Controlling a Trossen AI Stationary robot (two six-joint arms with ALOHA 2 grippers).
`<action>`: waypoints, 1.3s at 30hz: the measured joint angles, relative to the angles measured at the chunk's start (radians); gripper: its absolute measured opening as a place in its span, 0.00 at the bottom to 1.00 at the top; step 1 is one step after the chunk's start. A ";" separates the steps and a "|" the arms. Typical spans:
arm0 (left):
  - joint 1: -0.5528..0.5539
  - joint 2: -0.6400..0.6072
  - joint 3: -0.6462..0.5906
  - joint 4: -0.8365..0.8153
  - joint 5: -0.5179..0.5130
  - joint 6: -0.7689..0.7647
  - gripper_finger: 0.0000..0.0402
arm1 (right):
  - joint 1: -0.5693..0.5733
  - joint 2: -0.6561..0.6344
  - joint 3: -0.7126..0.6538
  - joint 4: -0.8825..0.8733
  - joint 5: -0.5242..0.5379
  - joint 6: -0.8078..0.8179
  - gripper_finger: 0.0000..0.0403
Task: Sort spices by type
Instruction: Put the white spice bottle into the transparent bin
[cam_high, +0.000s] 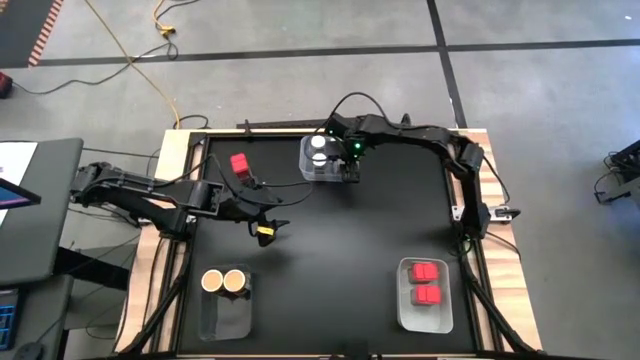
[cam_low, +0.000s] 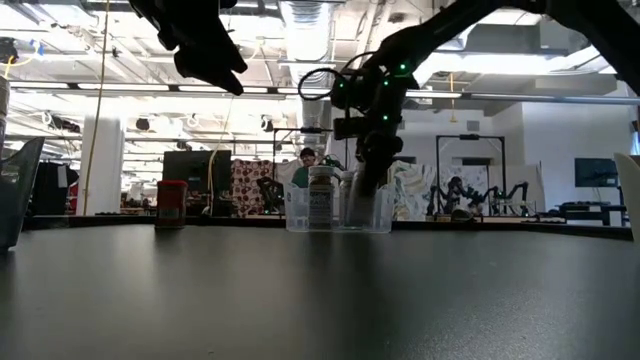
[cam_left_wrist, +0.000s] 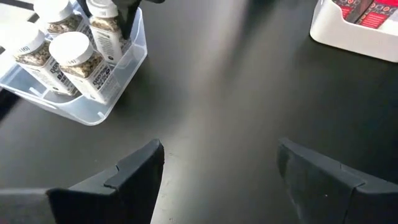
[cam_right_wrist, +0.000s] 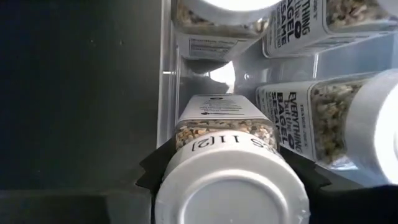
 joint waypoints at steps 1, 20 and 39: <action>0.000 0.000 0.000 0.000 0.000 0.000 0.74 | 0.000 0.000 0.000 -0.003 0.000 0.001 0.55; 0.000 0.000 0.000 -0.004 0.001 0.003 0.74 | 0.010 -0.006 0.001 0.026 -0.003 0.014 0.69; 0.000 0.000 0.000 -0.006 0.002 0.002 0.74 | -0.006 -0.034 0.093 -0.112 -0.003 0.071 0.70</action>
